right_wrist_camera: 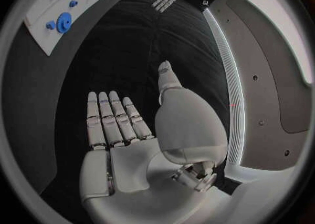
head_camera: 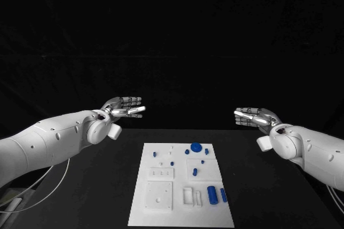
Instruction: Assemble the parts on the task board
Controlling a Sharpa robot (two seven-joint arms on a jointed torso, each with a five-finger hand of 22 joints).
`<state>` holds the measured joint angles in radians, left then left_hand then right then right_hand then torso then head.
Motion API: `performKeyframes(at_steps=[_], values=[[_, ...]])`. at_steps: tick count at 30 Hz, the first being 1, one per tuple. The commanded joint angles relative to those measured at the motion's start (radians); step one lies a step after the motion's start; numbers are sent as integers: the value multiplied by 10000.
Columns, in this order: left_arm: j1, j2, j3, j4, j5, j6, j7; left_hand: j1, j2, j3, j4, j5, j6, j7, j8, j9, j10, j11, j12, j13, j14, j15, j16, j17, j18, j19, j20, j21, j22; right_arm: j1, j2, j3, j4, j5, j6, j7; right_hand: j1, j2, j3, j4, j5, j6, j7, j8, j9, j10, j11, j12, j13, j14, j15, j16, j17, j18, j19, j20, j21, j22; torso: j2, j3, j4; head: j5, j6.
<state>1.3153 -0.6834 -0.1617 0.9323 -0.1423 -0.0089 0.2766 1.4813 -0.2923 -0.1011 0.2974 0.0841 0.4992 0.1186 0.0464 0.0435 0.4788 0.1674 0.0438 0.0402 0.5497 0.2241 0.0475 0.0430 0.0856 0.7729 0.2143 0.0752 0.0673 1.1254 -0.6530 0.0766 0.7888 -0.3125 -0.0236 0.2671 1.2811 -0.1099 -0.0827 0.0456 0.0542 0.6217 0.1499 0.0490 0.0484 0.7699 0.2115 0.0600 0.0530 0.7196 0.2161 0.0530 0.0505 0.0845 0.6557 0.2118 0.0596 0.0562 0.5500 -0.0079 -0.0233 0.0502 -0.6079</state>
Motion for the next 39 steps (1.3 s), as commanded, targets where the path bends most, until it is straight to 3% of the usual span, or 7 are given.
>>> performKeyframes(at_steps=[1, 3, 5, 7, 11, 21, 39], values=[[17, 44, 7, 108, 57, 271, -14, 12, 242, 330, -58, 4, 670, 199, 149, 53, 1544, 48, 267, 87, 2320, -133, 415, 169, 59, 391, -84, 116, 79, -8, 25, 8, 100, 143, 13, 118, 224, -210, -26, 496, -61, -262, -73, -22, -17, -268, 3, -61, -14, -311, 35, -43, -20, 49, -248, 32, -50, -24, -3, -5, 5, 8, -5], [17, 53, 7, 164, 47, 279, -15, 27, 940, 936, -415, 331, 2271, 258, 481, 125, 4121, -20, 537, 137, 4241, -508, 943, 168, 82, 1162, -404, 506, 200, -12, 31, 8, 150, 145, 17, 113, 382, -194, 18, 586, -62, -247, -72, -21, -17, -244, 4, -59, -14, -326, 41, -44, -22, 58, -245, 40, -43, -20, 2, -3, -2, 10, -3], [17, 67, 6, 229, 10, 273, -22, -295, 1686, 1041, -1640, 651, 4018, 364, 938, 230, 5330, -161, 539, 146, 5047, -818, 1155, 203, -119, 1806, -791, 794, 234, -17, 38, 8, 201, 141, 30, 103, 675, 68, 269, 381, 19, 21, 43, 11, -1, 244, 13, 7, 9, -76, 18, -26, -10, 93, -45, 40, -3, 4, 0, -5, -1, 14, -7], [17, 78, 6, 279, -49, 246, -41, -597, 2231, 877, -2692, 886, 4542, 291, 882, 236, 6065, -318, 420, 240, 5572, -1063, 1470, 217, -343, 2199, -1121, 1003, 259, -21, 47, 8, 233, 128, 20, 91, 397, 325, 395, -390, 221, 352, 124, -4, 4, 637, 3, -3, 28, 241, -1, -26, 0, 158, 137, 46, 14, 13, -1, -5, 2, 23, -5], [17, 99, 5, 316, -153, 59, -100, -381, 2711, 1145, -3100, 931, 5152, 156, 998, 333, 6856, -606, 583, 197, 6188, -1398, 1974, 339, -380, 2717, -1453, 1381, 426, -26, 58, 8, 259, 106, -2, 85, 285, 625, 547, -1140, 943, 1770, 248, 85, 110, 1319, -93, 74, 51, 887, -71, 5, 35, 186, 498, 0, 61, 35, -3, -5, 0, 33, -2], [17, 115, 5, 214, -146, -226, -16, -932, 2824, 1103, -3842, 800, 5191, 189, 544, 329, 6762, -540, 329, 204, 5876, -1329, 2178, 265, -412, 2501, -1440, 1632, 521, -29, 72, 8, 263, 92, 14, 83, 61, 929, 434, -1696, 1040, 2199, 222, 102, 138, 1448, -126, 77, 55, 1239, -113, 27, 54, 146, 739, -53, 63, 46, 0, -2, 2, 26, -6], [17, 116, 6, 133, -133, -228, 12, -990, 2874, 1086, -3936, 805, 5234, 183, 530, 336, 6809, -554, 331, 204, 5904, -1347, 2224, 268, -417, 2494, -1458, 1698, 529, -31, 76, 8, 253, 91, 8, 97, 25, 983, 352, -1739, 1049, 2199, 232, 102, 138, 1487, -143, 79, 55, 1357, -127, 32, 59, 142, 818, -66, 65, 49, -2, -2, -2, 86, 75]])
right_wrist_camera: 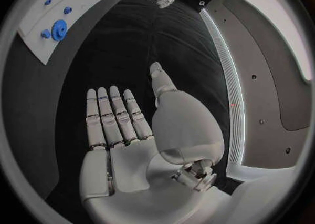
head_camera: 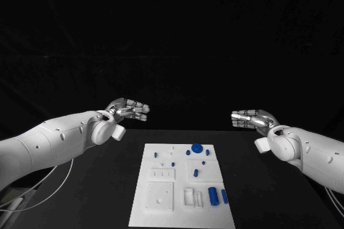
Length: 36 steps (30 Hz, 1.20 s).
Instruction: Assemble the parts on the task board
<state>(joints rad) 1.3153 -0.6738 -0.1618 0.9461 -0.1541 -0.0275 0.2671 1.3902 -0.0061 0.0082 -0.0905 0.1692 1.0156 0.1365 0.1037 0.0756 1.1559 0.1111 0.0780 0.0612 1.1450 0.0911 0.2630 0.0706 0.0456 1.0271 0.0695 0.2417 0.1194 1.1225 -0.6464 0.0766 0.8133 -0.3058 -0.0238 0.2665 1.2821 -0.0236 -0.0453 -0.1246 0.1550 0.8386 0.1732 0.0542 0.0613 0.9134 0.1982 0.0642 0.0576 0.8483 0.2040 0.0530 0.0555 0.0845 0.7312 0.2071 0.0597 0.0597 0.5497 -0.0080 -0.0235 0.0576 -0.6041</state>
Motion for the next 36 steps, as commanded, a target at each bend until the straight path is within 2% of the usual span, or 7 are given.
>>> performKeyframes(at_steps=[1, 4, 11, 15, 22, 33, 36], values=[[17, 18, 8, -8, -15, -43, 107, -79, 12, -7, -57, -46, 70, 4, -43, 15, 38, 9, -11, -5, -49, -17, 69, -9, -17, -48, -10, 33, 9, -1, 9, 8, 8, 23, 10, 105, 14, 123, -25, -38, 43, 36, 0, 50, 9, 55, -10, 36, 9, 82, -8, 32, 10, 142, 67, -20, 63, 13, 2, 0, 1, 48, 109], [17, 15, 8, -19, -13, -39, 118, -79, 12, -7, -57, -46, 70, 4, -43, 15, 38, 9, -11, -5, -49, -17, 69, -9, -17, -48, -10, 33, 9, -2, 15, 8, 3, 23, 10, 107, 12, 133, -35, -42, 49, 55, 3, 51, 10, 64, -14, 37, 9, 121, -12, 34, 12, 142, 78, -23, 63, 13, 2, 3, 3, 128, 289], [17, 15, 8, -27, -11, -1, 139, -79, 12, -7, -57, -46, 70, 4, -43, 15, 38, 9, -11, -5, -49, -17, 69, -9, -17, -48, -10, 33, 9, -2, 26, 8, -2, 23, 19, 96, 11, 162, -53, -54, 46, 61, 1, 50, 9, 72, -16, 34, 9, 140, -15, 34, 12, 139, 96, -28, 62, 13, 2, 1, -1, 108, 315], [17, 15, 8, -29, -11, 9, 143, -88, 44, -9, -108, -46, 75, 5, -52, 17, 46, 6, -7, -4, -55, -18, 72, -11, -18, -65, -12, 64, 6, -3, 25, 8, -7, 23, 19, 94, -1, 169, -72, -54, 47, 77, 5, 51, 10, 79, -18, 35, 9, 149, -17, 35, 13, 137, 106, -29, 62, 14, 2, -1, 4, 129, 477], [17, 5, 8, -33, -11, 53, 154, -87, 41, -15, -135, -46, 78, 6, -55, 17, 42, 7, -13, -5, -54, -19, 71, -12, -18, -72, -13, 75, 5, -4, 23, 8, -11, 23, 19, 92, 0, 185, -83, -58, 46, 81, 5, 52, 11, 86, -23, 35, 9, 184, -20, 37, 14, 136, 126, -32, 65, 16, 3, 3, 4, 189, 627], [17, 3, 8, -45, -11, 79, 169, -84, 54, -11, -170, -42, 87, 4, -57, 18, 50, 5, -13, -5, -54, -20, 69, -12, -18, -80, -15, 92, 3, -6, 21, 8, -19, 23, 20, 97, -3, 185, -96, -63, 46, 91, 3, 51, 10, 97, -23, 37, 10, 198, -21, 36, 15, 136, 126, -35, 63, 15, 3, 4, 5, 214, 679], [17, 5, 8, -57, -11, 87, 176, -84, 54, -11, -170, -42, 87, 4, -57, 18, 50, 5, -13, -5, -54, -20, 69, -12, -18, -80, -15, 92, 3, -7, 19, 8, -21, 23, 21, 99, -3, 185, -96, -63, 46, 91, 3, 51, 10, 97, -23, 37, 10, 198, -21, 36, 15, 136, 126, -35, 63, 15, 5, 1, -1, 186, 780]])
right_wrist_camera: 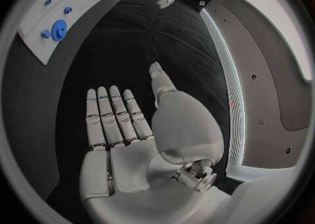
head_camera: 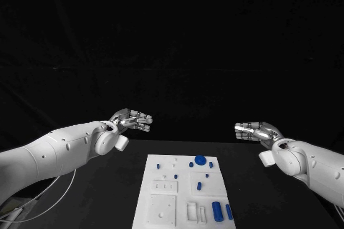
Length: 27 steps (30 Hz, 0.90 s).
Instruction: Assemble the parts on the task board
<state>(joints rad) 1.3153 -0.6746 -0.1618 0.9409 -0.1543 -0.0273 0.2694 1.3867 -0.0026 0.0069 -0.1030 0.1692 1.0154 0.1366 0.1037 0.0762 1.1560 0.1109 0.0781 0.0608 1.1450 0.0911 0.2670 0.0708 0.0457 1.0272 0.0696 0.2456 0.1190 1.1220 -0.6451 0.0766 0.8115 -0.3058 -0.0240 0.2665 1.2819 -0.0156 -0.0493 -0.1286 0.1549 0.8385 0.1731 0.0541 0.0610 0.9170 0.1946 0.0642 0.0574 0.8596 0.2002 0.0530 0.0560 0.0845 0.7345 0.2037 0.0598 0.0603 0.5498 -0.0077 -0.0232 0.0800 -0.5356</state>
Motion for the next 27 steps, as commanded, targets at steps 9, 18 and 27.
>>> performKeyframes(at_steps=[9, 18, 27], values=[[18, -2, 8, -7, -9, 97, 169, -51, 43, 6, -88, -38, 105, -3, -57, 13, 61, 2, -17, -2, -56, -22, 26, -14, -20, -96, -16, 77, 5, -9, -1, 8, -9, 23, 20, 98, -7, 123, -77, -29, 53, 125, 0, 54, 15, 70, 7, 36, 12, 108, 14, 36, 11, 135, 118, -5, 63, 10, -1, 14, 1, 845, 313], [19, -6, 11, -79, -7, 171, 180, -60, 53, 4, -103, -39, 116, -8, -57, 14, 82, -6, -13, -2, -60, -21, 23, -14, -20, -107, -16, 85, 3, -10, 14, 8, -1, 23, 12, 99, -7, 123, -77, -29, 53, 125, 0, 54, 15, 70, 7, 36, 12, 108, 14, 36, 11, 135, 118, -5, 63, 10, 13, 24, -13, 1286, 103], [37, -21, 14, -135, 32, 360, 221, -46, 114, 26, -143, -41, 146, -22, -56, 14, 114, -19, -19, -3, -73, -21, 5, -20, -23, -124, -19, 105, 1, -10, 4, 8, -9, 23, -6, 101, -7, 123, -77, -29, 53, 125, 0, 54, 15, 70, 7, 36, 12, 108, 14, 36, 11, 135, 118, -5, 63, 10, 7, 10, 8, 1436, 280]])
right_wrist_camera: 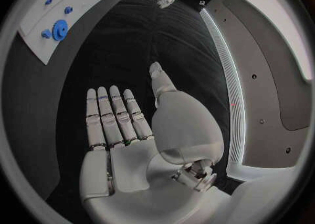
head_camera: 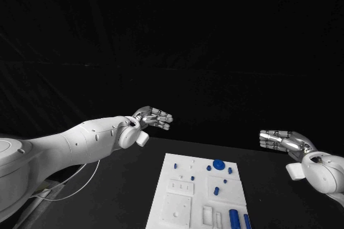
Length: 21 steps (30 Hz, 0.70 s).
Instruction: Assemble the parts on the task board
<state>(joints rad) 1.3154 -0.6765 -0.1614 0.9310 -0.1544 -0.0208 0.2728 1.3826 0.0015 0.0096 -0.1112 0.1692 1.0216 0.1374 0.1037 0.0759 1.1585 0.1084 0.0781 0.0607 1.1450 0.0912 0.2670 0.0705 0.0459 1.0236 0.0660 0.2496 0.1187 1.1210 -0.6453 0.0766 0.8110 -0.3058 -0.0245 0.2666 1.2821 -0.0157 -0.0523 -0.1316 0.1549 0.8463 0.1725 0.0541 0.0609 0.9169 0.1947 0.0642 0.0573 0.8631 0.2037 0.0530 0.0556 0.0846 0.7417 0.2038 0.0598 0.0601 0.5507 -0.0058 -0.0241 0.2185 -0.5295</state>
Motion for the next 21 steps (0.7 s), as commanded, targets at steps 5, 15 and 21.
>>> performKeyframes(at_steps=[5, 15, 21], values=[[149, -73, 19, -224, 87, 549, 318, 85, 259, 233, -236, 28, 478, -118, -163, 95, 346, -70, -126, -2, 56, 12, -799, -29, 91, -128, 50, 157, 36, -1, 8, 8, 5, 23, 10, 95, -16, 148, -62, -1, 53, 54, 6, 52, 15, 76, 5, 36, 13, 92, -24, 38, 15, 132, 54, -9, 62, 12, 8, -18, -12, 264, 331], [590, -316, 21, -472, 86, 855, 256, -57, 304, 652, -458, 10, 655, -142, -365, 232, 262, -46, -169, -16, 572, 26, -2016, 18, 200, -311, 99, 480, 171, -1, 4, 8, -6, 23, -6, 94, -13, 150, -66, -1, 48, 75, 4, 55, 17, 79, 4, 37, 13, 111, -26, 40, 17, 133, 56, -10, 62, 13, 4, 4, -1, 531, 169], [671, -282, 23, -640, 150, 1059, 184, -82, 311, 714, -461, -31, 651, -142, -363, 246, 249, -40, -163, -14, 523, 49, -2020, 10, 208, -372, 120, 538, 181, -1, 8, 8, -2, 23, 4, 96, -12, 150, -68, -3, 45, 76, 4, 55, 17, 78, 4, 37, 12, 106, -25, 39, 16, 132, 61, -10, 63, 13, 4, 1, 3, 547, 208]])
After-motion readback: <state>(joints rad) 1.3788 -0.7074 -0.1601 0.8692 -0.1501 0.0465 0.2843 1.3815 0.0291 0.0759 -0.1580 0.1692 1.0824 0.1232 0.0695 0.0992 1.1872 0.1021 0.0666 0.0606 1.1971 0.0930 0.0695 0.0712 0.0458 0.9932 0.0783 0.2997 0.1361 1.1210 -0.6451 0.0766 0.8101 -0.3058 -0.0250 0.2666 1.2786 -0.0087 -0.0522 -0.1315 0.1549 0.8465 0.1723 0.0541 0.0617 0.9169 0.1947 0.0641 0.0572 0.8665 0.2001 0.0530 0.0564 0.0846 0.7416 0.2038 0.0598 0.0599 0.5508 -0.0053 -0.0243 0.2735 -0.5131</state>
